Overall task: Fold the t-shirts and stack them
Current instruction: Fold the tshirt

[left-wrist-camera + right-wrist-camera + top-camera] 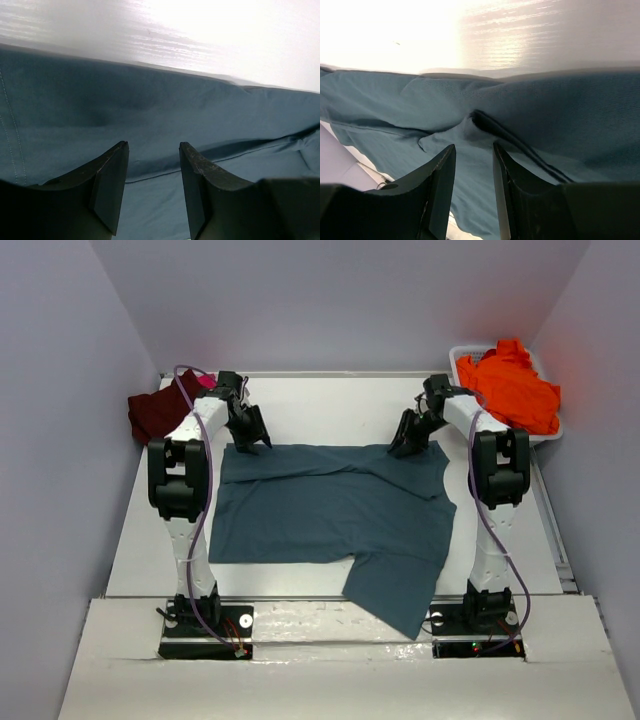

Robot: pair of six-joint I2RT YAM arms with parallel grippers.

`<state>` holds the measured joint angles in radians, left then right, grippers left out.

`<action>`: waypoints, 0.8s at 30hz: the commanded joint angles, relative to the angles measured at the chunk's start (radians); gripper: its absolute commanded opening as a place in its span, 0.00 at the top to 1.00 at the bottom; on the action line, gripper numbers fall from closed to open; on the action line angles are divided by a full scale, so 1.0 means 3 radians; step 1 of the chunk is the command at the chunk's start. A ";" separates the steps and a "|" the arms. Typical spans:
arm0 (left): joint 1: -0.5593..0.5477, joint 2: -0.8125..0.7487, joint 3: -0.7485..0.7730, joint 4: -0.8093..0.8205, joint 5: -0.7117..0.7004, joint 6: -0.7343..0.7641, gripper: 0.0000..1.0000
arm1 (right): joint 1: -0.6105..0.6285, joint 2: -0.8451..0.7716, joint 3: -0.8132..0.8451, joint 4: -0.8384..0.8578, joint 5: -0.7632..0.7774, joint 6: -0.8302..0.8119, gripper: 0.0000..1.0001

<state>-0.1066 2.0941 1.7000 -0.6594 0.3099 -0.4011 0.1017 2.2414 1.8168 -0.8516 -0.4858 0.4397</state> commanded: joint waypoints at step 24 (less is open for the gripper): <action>0.0003 -0.0062 0.0014 -0.0113 -0.0036 0.0125 0.44 | 0.0014 0.0316 0.0571 0.0011 0.0147 -0.0131 0.60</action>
<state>-0.1051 2.0941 1.6878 -0.6640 0.3035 -0.3820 0.1017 2.3367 1.9644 -0.8555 -0.4244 0.4149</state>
